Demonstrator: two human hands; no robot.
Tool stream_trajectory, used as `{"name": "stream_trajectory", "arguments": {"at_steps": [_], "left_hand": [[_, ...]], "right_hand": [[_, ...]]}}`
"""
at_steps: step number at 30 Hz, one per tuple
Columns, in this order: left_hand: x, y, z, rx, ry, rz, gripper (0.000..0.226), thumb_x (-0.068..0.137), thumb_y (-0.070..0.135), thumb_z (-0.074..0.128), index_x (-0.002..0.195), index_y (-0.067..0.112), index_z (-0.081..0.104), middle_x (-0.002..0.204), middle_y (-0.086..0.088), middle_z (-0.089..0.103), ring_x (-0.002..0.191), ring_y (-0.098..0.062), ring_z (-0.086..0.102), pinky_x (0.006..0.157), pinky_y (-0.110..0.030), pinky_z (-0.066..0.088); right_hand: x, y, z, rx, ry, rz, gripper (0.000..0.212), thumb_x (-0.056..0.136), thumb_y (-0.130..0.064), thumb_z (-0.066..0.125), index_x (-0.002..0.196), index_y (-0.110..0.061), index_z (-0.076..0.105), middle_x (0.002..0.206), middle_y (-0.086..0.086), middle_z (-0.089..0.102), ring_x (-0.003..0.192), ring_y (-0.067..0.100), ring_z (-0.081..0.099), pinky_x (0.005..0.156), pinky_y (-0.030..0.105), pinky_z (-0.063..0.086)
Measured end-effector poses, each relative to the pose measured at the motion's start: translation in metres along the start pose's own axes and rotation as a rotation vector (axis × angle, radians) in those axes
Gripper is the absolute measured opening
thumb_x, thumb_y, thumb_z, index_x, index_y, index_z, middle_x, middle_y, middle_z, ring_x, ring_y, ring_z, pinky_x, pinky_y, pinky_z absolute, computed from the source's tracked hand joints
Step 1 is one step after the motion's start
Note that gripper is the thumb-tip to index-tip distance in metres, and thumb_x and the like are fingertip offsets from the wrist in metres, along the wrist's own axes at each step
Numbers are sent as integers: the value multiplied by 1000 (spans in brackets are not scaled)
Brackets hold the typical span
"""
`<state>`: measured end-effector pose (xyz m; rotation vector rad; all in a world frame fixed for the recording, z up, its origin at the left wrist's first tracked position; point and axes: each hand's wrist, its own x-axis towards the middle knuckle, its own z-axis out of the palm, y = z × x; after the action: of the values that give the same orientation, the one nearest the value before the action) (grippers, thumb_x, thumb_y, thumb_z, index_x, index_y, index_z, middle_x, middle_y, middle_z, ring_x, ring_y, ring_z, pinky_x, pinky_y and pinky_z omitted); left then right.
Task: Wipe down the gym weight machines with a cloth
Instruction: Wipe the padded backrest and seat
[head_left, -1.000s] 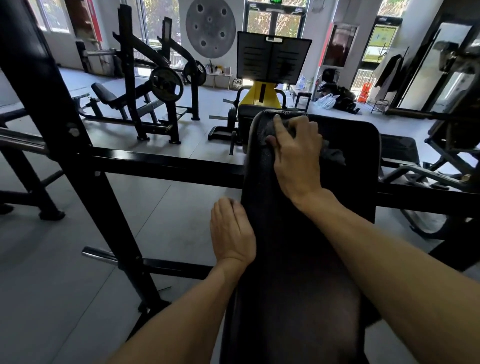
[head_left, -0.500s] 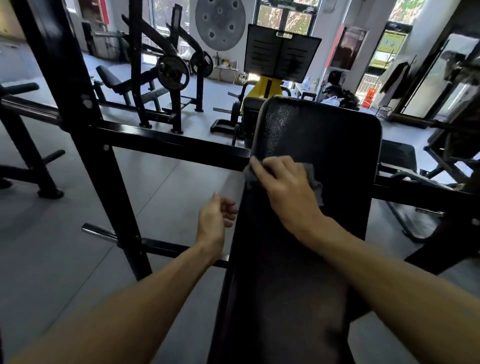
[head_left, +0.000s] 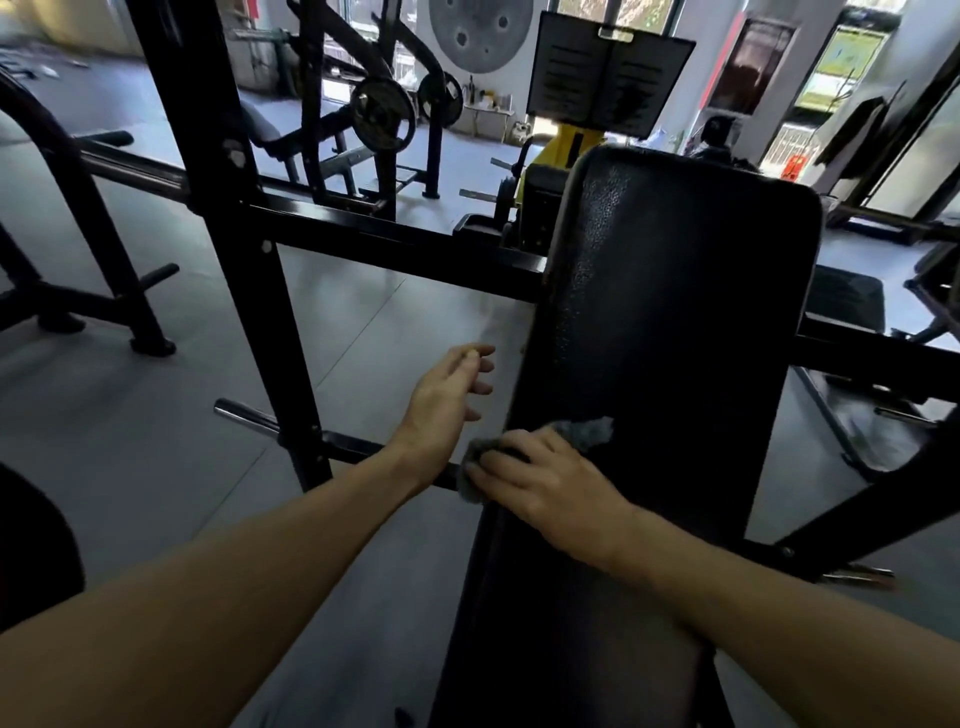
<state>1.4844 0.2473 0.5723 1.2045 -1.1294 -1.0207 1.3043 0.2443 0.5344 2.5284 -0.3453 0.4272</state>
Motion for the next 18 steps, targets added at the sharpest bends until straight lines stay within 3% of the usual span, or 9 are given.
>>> {"name": "stream_trajectory", "arguments": {"at_steps": [2, 5, 7, 10, 11, 15, 18], "left_hand": [[-1, 15, 3, -38, -39, -8, 35, 111, 26, 33, 133, 18, 60, 130, -3, 63, 118, -21, 61, 91, -34, 53], [9, 34, 7, -43, -31, 33, 37, 111, 24, 34, 141, 19, 56, 140, 3, 58, 129, -12, 54, 106, -35, 48], [19, 44, 12, -32, -1, 77, 39, 111, 23, 37, 146, 21, 52, 144, 7, 54, 132, -6, 48, 112, -29, 42], [39, 53, 25, 20, 44, 175, 40, 109, 17, 41, 148, 18, 50, 143, 7, 53, 118, 7, 51, 102, -11, 41], [45, 55, 29, 69, 59, 220, 40, 108, 16, 42, 147, 18, 51, 140, 7, 54, 114, 10, 52, 100, -10, 41], [59, 55, 45, 506, 73, 530, 46, 103, 23, 38, 147, 20, 51, 150, 4, 48, 141, -10, 41, 120, -32, 32], [64, 60, 60, 804, 61, 701, 50, 102, 23, 38, 151, 24, 47, 161, 1, 37, 154, -19, 22, 125, -37, 20]], "right_hand": [[17, 43, -21, -131, 13, -23, 35, 94, -15, 51, 124, -10, 68, 121, 10, 66, 114, 30, 52, 86, 40, 37], [50, 132, -62, -349, 170, 301, 33, 91, -30, 58, 119, -20, 72, 116, 11, 64, 110, 29, 42, 83, 39, 30], [56, 147, -66, -310, 233, 481, 29, 92, -32, 65, 118, -22, 72, 107, 10, 62, 102, 28, 44, 81, 39, 30], [38, 95, -36, -176, 267, 464, 27, 98, -11, 59, 122, -8, 70, 95, 15, 60, 82, 32, 53, 71, 43, 47], [27, 75, -29, -142, 249, 453, 29, 99, -6, 55, 125, -6, 68, 95, 15, 61, 80, 32, 54, 69, 43, 49], [-6, 48, -27, -100, 192, 438, 33, 103, -3, 45, 129, -3, 66, 94, 15, 61, 79, 29, 55, 70, 40, 51], [-18, 77, -45, -236, 146, 289, 29, 104, -7, 48, 126, -5, 67, 93, 15, 61, 78, 30, 54, 72, 43, 48]]}}
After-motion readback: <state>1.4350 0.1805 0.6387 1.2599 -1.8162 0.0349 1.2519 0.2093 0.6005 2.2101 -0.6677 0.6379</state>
